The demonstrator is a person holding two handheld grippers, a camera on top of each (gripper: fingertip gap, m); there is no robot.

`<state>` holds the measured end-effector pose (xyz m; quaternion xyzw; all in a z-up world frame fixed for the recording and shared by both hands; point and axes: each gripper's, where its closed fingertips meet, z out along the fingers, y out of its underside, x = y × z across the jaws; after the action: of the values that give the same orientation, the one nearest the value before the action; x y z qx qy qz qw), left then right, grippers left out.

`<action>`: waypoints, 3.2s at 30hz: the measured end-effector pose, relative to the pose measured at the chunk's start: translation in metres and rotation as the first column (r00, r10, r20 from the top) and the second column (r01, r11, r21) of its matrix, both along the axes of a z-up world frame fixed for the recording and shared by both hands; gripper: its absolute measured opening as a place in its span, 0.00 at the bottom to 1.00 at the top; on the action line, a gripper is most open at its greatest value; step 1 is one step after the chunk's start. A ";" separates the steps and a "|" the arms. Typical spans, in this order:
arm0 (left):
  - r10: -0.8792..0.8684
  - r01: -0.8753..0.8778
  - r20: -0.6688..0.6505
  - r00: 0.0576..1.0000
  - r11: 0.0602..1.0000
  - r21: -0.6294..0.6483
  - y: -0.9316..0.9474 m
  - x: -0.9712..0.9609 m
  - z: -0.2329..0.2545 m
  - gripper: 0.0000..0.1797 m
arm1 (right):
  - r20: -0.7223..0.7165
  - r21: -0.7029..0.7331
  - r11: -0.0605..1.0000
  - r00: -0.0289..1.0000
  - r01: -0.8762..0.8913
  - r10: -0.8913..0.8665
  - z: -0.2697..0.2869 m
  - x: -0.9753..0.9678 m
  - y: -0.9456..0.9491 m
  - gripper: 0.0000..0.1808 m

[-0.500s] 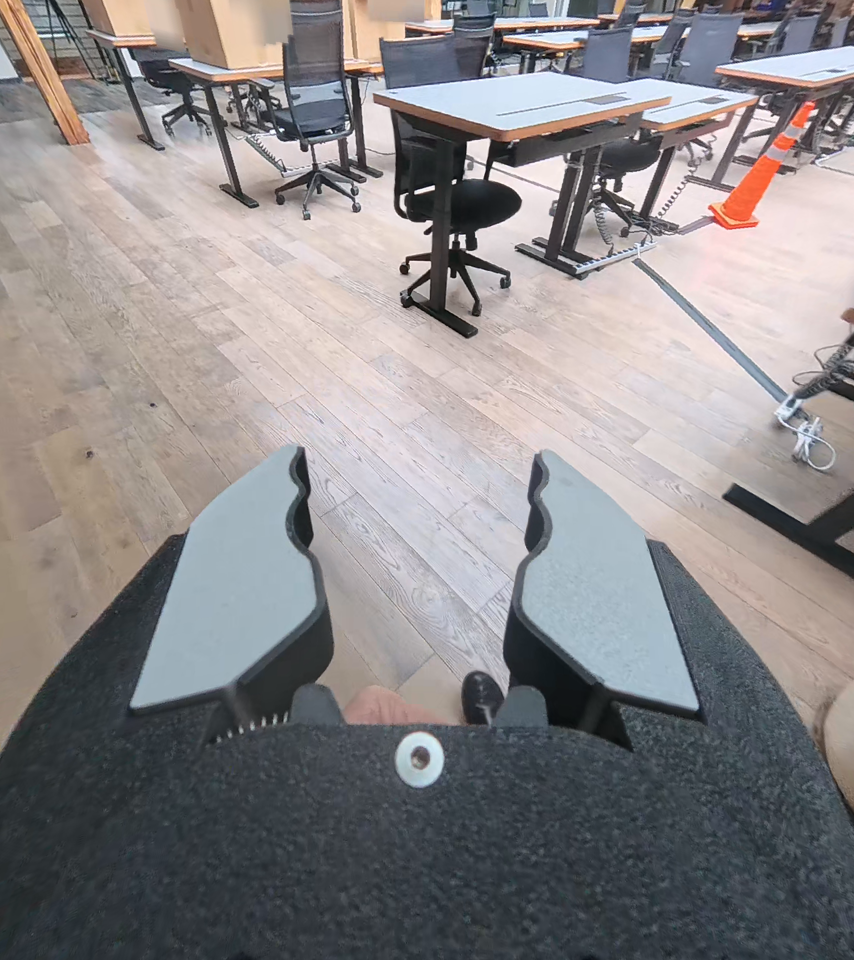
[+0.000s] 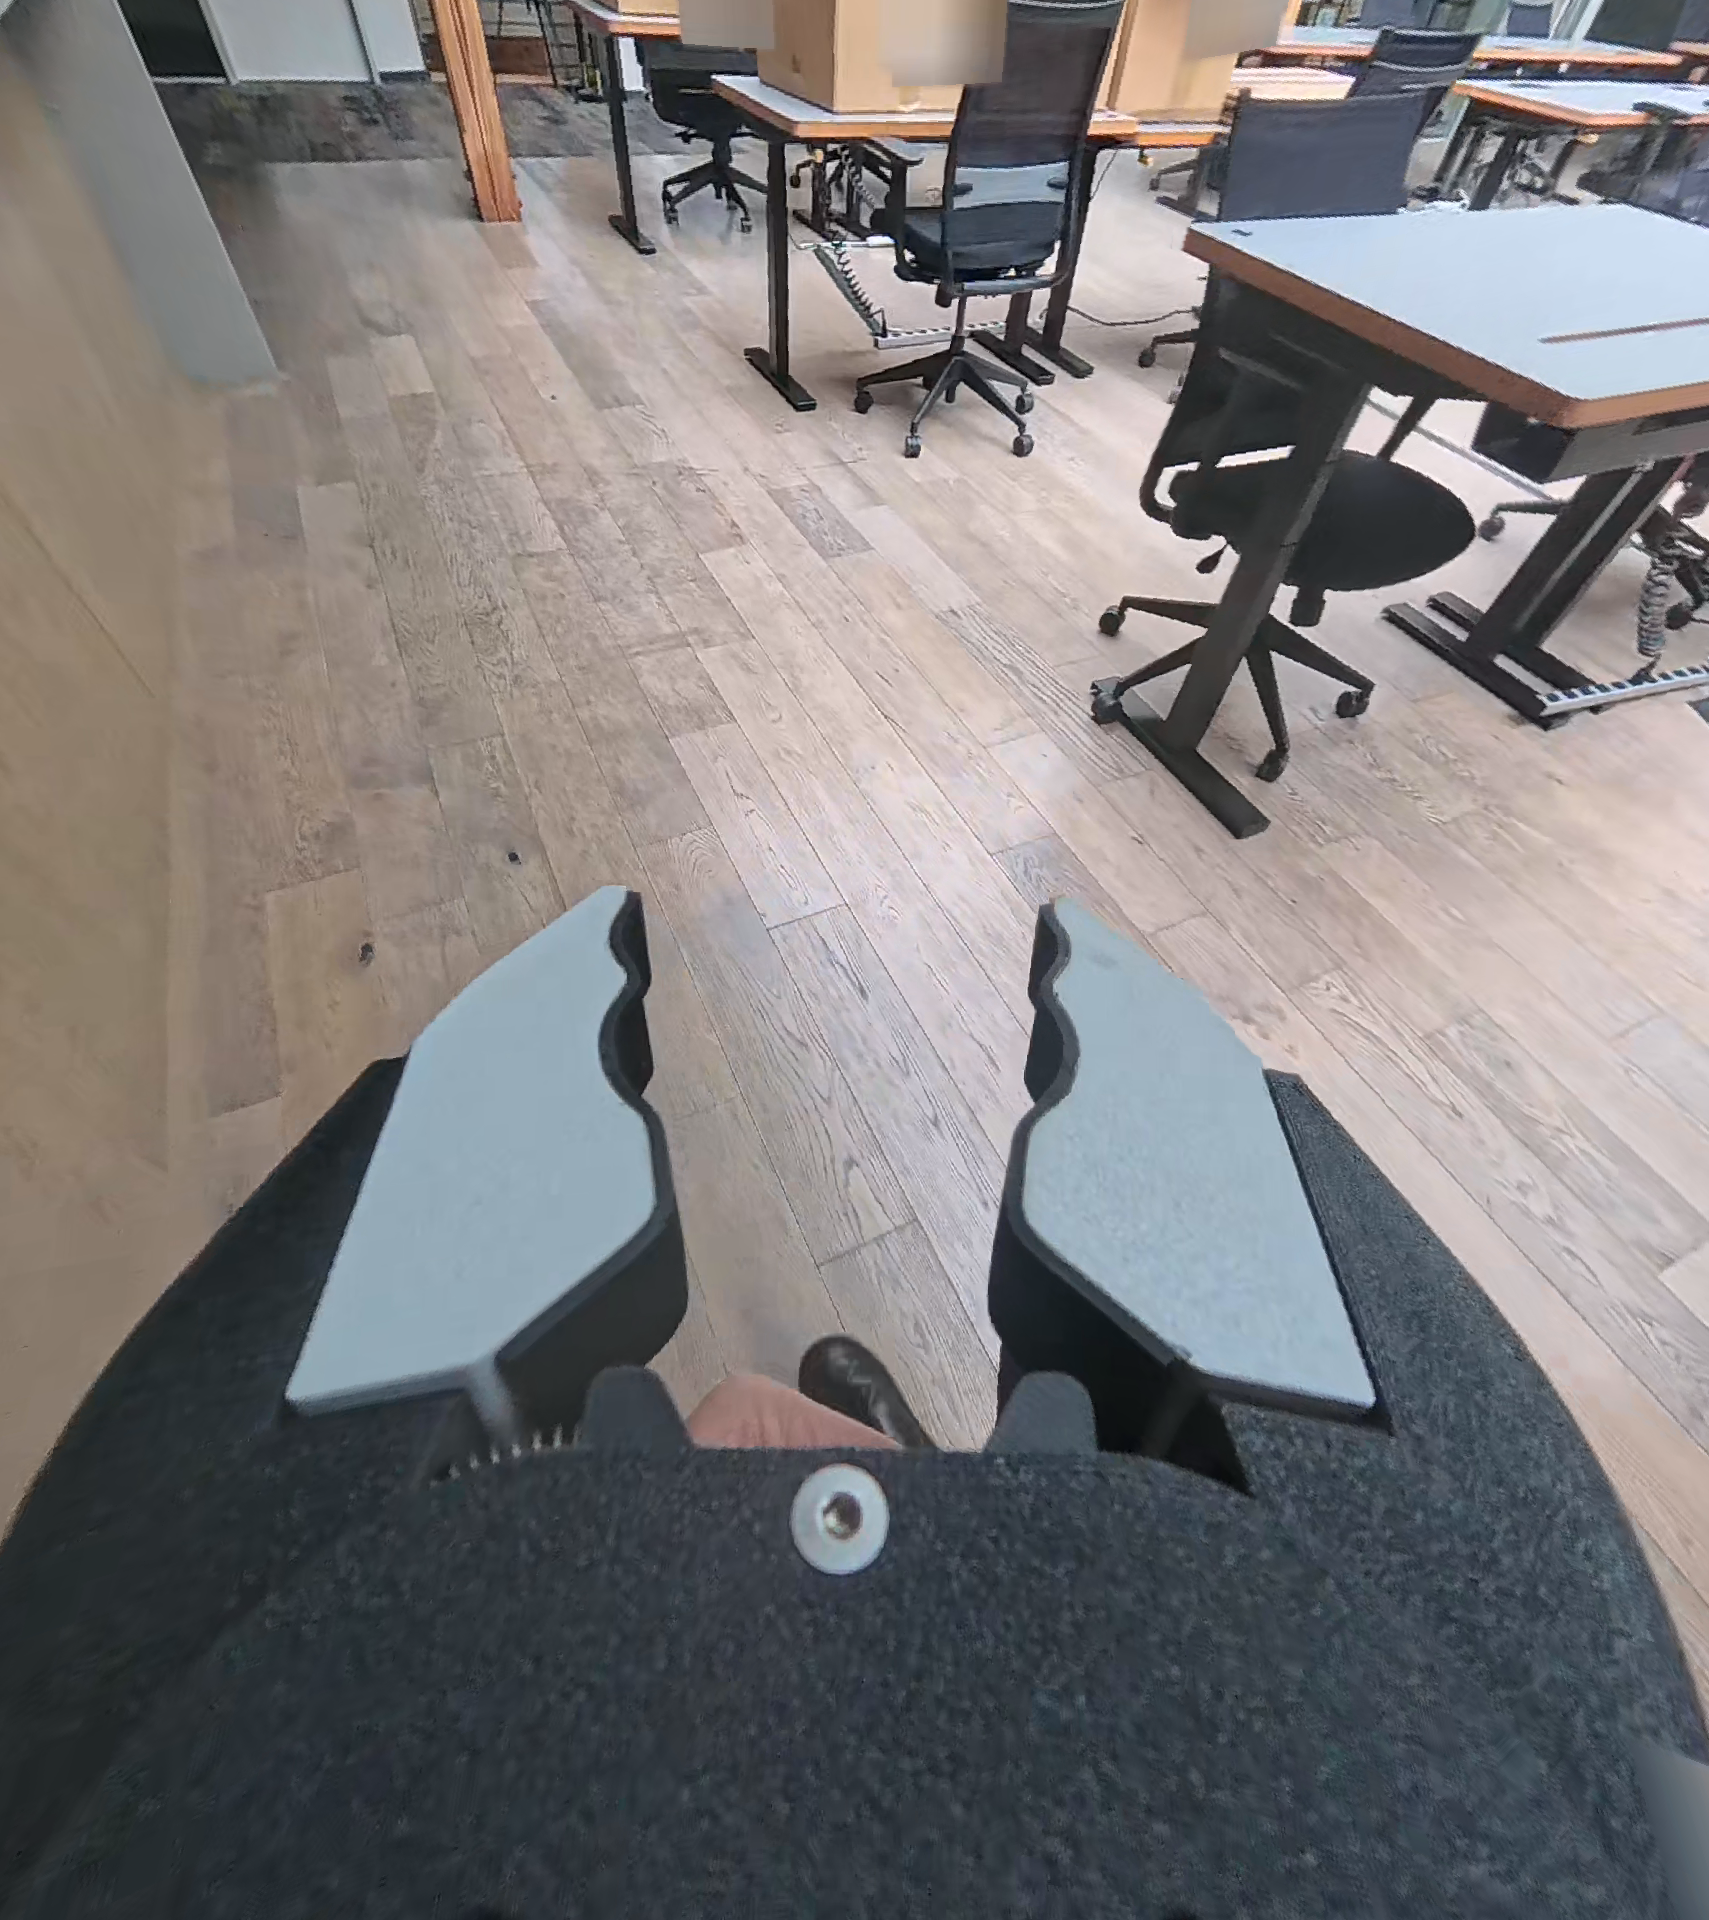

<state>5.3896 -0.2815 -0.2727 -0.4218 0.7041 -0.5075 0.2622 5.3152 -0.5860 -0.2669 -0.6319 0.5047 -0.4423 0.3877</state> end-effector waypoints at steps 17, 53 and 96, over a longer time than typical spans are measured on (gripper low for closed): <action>-0.102 0.102 0.009 0.995 0.995 0.009 -0.200 0.616 0.005 0.34 | -0.086 0.087 0.992 0.992 0.096 -0.088 -0.047 0.563 -0.177 0.27; 0.064 -0.069 0.090 0.994 0.996 0.057 -0.400 1.908 0.007 0.30 | 0.004 0.020 0.998 0.998 -0.065 0.065 -0.030 1.904 -0.425 0.25; 0.143 -0.148 0.117 0.983 0.988 0.037 -0.597 3.465 0.021 0.27 | 0.062 0.096 0.966 0.970 -0.240 0.235 -0.022 3.512 -0.596 0.24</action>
<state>8.8550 -0.8783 -0.2522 -0.4363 0.6666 -0.4940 0.3482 8.8268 -1.1821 -0.2891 -0.6558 0.4375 -0.3816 0.4825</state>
